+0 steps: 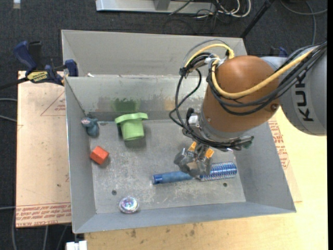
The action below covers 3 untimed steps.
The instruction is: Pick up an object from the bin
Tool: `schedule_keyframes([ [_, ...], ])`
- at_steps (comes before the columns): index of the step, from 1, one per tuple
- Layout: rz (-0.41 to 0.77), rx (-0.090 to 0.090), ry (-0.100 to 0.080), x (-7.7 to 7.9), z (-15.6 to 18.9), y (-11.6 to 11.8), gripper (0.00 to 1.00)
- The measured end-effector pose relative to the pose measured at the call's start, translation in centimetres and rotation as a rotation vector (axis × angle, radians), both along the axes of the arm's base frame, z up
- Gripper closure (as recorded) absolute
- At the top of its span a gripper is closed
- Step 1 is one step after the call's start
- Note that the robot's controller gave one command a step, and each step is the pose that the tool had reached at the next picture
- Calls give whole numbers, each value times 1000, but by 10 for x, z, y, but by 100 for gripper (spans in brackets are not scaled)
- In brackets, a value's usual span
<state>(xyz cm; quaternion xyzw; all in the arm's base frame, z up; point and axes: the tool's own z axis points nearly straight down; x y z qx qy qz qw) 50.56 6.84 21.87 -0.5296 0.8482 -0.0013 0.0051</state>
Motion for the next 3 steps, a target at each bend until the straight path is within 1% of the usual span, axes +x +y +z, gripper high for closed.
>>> schedule_keyframes([
  [1, 25, -1, 16, 9, -79, 3, 100],
  [2, 22, -1, 10, 11, -75, 3, 0],
  [3, 89, -2, 14, 43, -147, -16, 0],
])
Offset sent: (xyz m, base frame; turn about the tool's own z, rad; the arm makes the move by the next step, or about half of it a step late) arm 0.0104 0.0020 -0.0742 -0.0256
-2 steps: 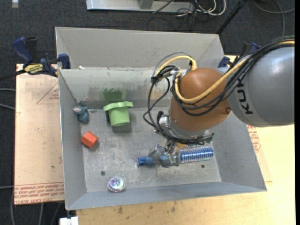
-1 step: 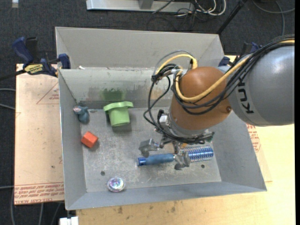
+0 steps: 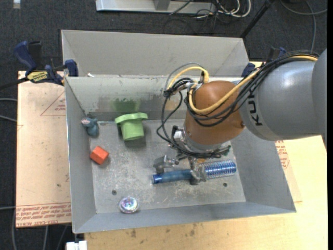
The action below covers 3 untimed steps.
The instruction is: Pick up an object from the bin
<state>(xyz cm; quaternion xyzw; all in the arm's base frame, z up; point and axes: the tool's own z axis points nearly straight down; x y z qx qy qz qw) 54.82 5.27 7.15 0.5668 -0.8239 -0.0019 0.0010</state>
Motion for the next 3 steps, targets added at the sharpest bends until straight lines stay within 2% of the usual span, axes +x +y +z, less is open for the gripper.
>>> schedule_keyframes([
  [1, 0, 1, -3, 0, 4, 1, 100],
  [2, 37, 2, -11, -33, 112, 33, 100],
  [3, 59, 1, -13, -33, 188, 23, 100],
])
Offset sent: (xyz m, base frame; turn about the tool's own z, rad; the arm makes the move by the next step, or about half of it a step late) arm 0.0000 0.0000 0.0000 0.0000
